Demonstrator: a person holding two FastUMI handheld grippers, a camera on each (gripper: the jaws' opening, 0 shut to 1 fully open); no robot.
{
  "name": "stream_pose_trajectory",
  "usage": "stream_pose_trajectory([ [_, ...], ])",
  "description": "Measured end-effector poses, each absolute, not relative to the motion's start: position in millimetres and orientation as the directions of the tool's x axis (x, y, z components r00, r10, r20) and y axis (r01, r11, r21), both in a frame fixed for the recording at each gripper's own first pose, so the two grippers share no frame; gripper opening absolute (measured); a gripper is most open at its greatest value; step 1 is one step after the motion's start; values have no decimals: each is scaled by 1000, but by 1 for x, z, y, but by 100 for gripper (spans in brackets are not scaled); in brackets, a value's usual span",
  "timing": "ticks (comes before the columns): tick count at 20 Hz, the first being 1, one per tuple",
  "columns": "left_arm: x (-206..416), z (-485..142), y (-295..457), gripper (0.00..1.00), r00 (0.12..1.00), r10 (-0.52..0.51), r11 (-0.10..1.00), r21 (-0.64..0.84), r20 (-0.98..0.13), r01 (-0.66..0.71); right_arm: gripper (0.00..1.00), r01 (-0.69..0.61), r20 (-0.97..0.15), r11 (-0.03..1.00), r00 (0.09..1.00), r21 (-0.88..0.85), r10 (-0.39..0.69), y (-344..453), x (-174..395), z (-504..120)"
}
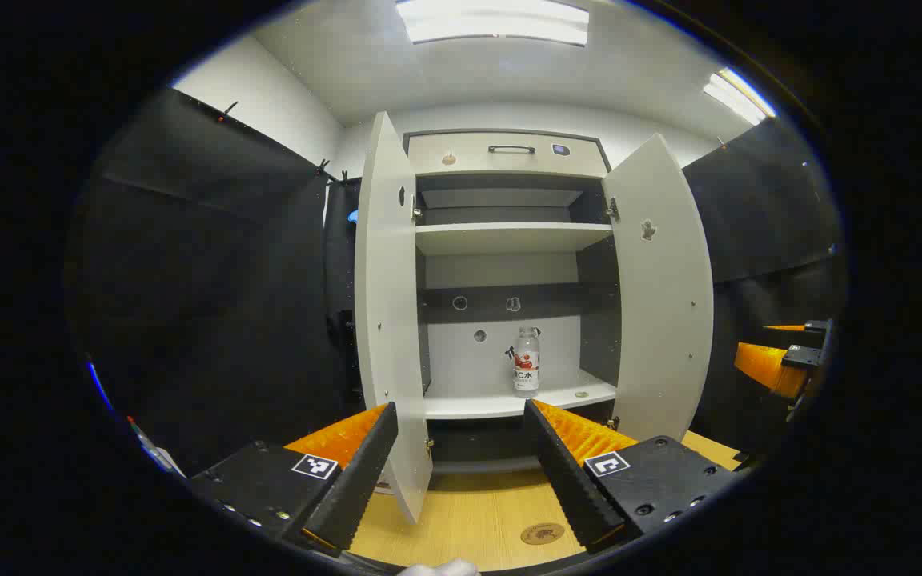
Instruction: Grasp the bottle in the cabinet with the left hand and place it on the coaster, then close the right door with the right hand and the left door with the left hand.
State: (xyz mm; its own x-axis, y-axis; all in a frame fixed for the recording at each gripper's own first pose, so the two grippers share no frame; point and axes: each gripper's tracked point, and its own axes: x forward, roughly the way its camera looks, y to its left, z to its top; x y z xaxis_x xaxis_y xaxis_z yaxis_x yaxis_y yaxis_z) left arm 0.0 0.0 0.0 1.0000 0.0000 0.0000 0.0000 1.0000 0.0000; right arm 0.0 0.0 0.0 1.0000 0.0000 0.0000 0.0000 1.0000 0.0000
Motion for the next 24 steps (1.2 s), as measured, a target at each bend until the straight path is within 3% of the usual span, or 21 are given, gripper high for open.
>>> stream_pose_trajectory([
  [14, 12, -11, 19, 96, 999, 41, 999, 1, -29, -41, 82, -37, -22, 999, 999, 9, 37, 23, 18, -6],
  [24, 95, -24, -13, 96, 1000, -6, 1000, -19, -20, 6, 82, -21, -29, 1000, 999, -5, 21, 14, 44, 0],
])
